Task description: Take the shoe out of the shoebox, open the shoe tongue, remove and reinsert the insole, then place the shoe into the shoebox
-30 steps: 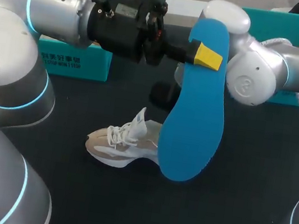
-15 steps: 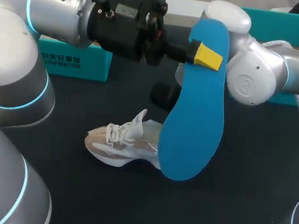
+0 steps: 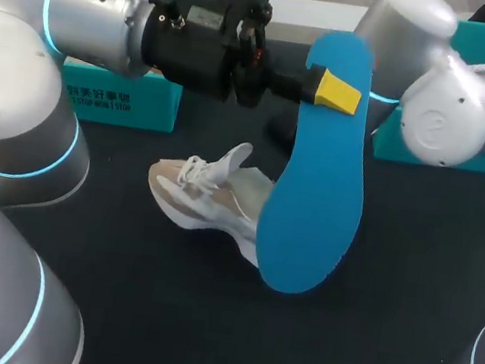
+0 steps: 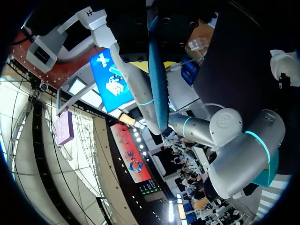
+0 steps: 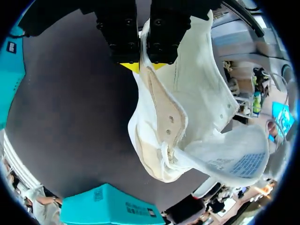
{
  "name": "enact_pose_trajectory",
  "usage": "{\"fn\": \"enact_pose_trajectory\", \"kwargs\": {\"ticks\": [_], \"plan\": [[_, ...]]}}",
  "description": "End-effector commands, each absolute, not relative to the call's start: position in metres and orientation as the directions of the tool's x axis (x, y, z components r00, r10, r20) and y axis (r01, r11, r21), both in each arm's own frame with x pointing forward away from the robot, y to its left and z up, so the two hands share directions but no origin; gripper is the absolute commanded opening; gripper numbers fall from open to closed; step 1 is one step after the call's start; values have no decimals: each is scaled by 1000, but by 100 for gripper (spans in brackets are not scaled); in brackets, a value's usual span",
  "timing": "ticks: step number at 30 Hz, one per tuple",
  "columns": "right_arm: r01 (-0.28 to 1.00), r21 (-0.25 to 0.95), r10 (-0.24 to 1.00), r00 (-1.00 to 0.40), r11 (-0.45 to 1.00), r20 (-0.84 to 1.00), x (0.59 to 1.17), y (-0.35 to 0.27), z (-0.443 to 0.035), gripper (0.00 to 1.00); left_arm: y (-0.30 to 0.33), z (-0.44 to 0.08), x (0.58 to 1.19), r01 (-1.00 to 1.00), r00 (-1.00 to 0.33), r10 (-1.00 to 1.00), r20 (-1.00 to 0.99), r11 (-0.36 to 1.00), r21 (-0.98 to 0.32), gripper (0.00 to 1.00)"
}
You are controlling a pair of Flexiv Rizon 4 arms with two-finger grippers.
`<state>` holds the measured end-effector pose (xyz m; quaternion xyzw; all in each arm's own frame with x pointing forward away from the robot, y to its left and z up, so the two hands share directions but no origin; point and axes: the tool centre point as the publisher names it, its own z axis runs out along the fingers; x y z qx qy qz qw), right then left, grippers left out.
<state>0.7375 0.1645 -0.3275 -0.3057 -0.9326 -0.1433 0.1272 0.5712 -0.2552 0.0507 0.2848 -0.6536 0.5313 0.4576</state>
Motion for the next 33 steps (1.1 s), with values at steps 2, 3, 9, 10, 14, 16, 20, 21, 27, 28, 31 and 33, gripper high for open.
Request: {"fn": "enact_pose_trajectory", "kwargs": {"ticks": [2, 3, 9, 10, 14, 16, 20, 21, 27, 28, 31, 33], "plan": [[731, 247, 610, -673, 636, 419, 741, 151, -315, 0, -256, 50, 571, -859, -419, 112, 901, 273, -433, 0], [731, 247, 610, -673, 636, 419, 741, 151, -315, 0, -256, 50, 571, -859, -419, 112, 901, 273, -433, 0], [731, 247, 610, -673, 636, 419, 741, 151, -315, 0, -256, 50, 571, -859, -419, 112, 901, 273, -433, 0], [731, 247, 610, -673, 636, 419, 741, 151, -315, 0, -256, 50, 571, -859, -419, 112, 901, 273, -433, 0], [731, 247, 610, -673, 636, 419, 741, 151, -315, 0, -256, 50, 571, -859, -419, 112, 901, 273, -433, 0], [731, 247, 610, -673, 636, 419, 741, 151, -315, 0, -256, 50, 571, -859, -419, 112, 901, 273, -433, 0], [731, 247, 610, -673, 636, 419, 741, 151, -315, 0, -256, 50, 571, -859, -419, 112, 901, 273, -433, 0], [731, 247, 610, -673, 636, 419, 741, 151, -315, 0, -256, 50, 571, -859, -419, 112, 901, 273, -433, 0], [853, 215, 766, -522, 476, 376, 733, 156, -320, 0, -256, 50, 571, -859, -419, 112, 901, 273, -433, 0], [883, 204, 811, -470, 423, 348, 731, 159, -319, 0, -256, 50, 571, -859, -419, 112, 901, 273, -433, 0], [931, 267, 908, -319, 247, 272, 720, 160, -317, 0, -256, 50, 571, -859, -419, 112, 901, 273, -433, 0], [940, 305, 938, -235, 153, 253, 712, 156, -323, 0, -256, 50, 571, -859, -419, 112, 901, 273, -433, 0]]}}
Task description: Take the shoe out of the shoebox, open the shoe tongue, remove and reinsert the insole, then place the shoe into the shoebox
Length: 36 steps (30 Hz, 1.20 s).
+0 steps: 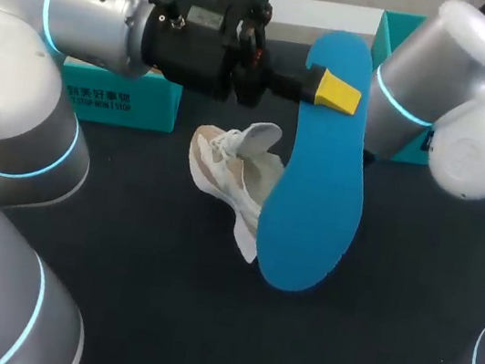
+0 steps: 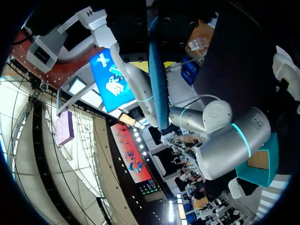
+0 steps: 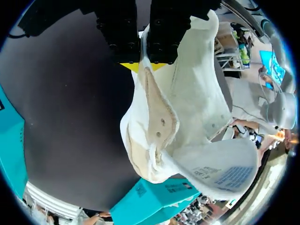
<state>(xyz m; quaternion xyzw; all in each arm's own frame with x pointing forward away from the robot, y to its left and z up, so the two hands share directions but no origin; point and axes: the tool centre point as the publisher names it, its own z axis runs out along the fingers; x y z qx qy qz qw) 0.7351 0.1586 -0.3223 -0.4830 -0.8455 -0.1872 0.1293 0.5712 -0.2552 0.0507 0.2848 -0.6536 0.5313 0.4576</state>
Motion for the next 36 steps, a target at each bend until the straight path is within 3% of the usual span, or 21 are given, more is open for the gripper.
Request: {"fn": "enact_pose_trajectory", "kwargs": {"ticks": [1, 5, 25, 36], "plan": [[940, 323, 947, -198, 111, 252, 709, 156, -325, 0, -256, 50, 571, -859, -419, 112, 901, 273, -433, 0], [947, 320, 958, -95, 4, 270, 701, 154, -328, 0, -256, 50, 571, -859, -419, 112, 901, 273, -433, 0], [943, 333, 951, -105, 3, 290, 701, 153, -328, 0, -256, 50, 571, -859, -419, 112, 901, 273, -433, 0], [955, 281, 945, -3, -94, 328, 701, 161, -339, 0, -256, 50, 571, -859, -419, 112, 901, 273, -433, 0]]}}
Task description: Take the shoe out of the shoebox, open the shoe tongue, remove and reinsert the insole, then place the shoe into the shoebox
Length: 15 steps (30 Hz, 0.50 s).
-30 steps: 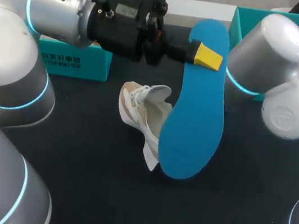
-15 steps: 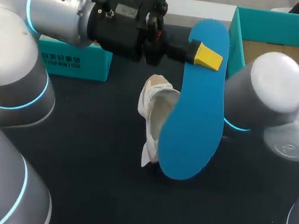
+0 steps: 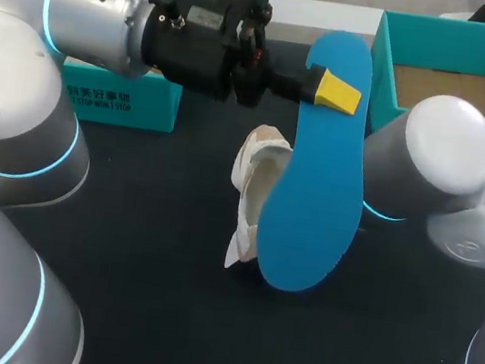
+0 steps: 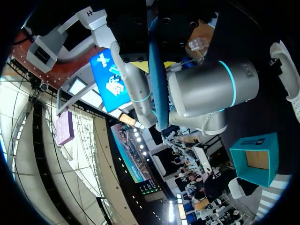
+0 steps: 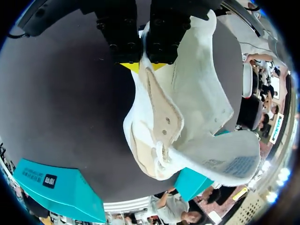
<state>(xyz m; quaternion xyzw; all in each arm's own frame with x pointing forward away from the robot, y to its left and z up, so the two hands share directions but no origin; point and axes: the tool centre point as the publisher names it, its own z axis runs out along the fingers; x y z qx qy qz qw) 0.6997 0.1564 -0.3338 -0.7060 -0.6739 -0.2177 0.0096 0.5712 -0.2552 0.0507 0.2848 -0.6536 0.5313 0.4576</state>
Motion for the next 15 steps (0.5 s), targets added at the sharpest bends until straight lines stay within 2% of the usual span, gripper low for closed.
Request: {"fn": "enact_pose_trajectory", "kwargs": {"ticks": [1, 15], "plan": [[956, 279, 945, -4, -92, 326, 701, 160, -341, 0, -256, 50, 571, -859, -419, 112, 901, 273, -433, 0], [961, 278, 946, -73, -18, 315, 702, 169, -370, 0, -256, 50, 571, -859, -419, 112, 901, 273, -433, 0]]}}
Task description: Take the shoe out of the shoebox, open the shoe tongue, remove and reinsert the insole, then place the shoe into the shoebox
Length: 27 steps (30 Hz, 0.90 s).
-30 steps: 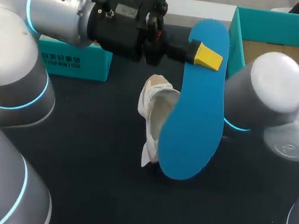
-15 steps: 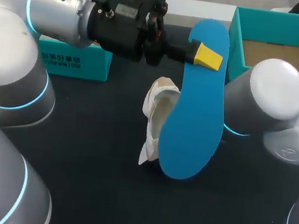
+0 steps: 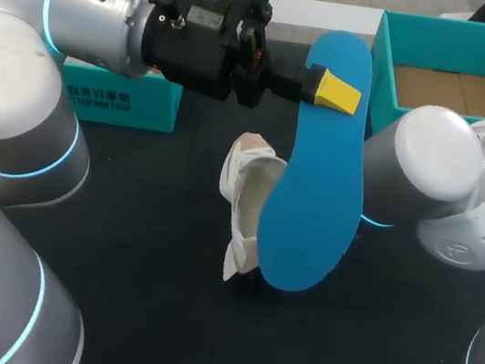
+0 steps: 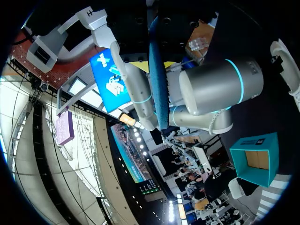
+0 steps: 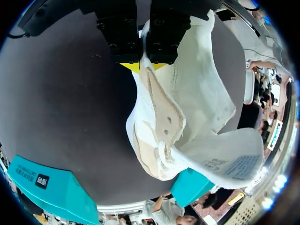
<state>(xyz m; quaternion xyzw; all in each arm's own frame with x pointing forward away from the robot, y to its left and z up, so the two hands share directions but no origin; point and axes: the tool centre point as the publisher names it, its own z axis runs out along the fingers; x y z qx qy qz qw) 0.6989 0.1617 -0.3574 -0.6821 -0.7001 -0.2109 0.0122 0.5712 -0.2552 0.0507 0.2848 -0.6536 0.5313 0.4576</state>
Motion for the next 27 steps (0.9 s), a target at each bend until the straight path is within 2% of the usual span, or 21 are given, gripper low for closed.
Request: {"fn": "enact_pose_trajectory", "kwargs": {"ticks": [1, 13, 27], "plan": [[963, 268, 946, -83, -5, 313, 701, 169, -373, 0, -256, 50, 571, -859, -419, 112, 901, 273, -433, 0], [969, 247, 948, -96, 19, 305, 697, 169, -384, 0, -256, 50, 571, -859, -419, 112, 901, 273, -433, 0], [968, 232, 950, 22, -99, 312, 692, 173, -381, 0, -256, 50, 571, -859, -419, 112, 901, 273, -433, 0]]}}
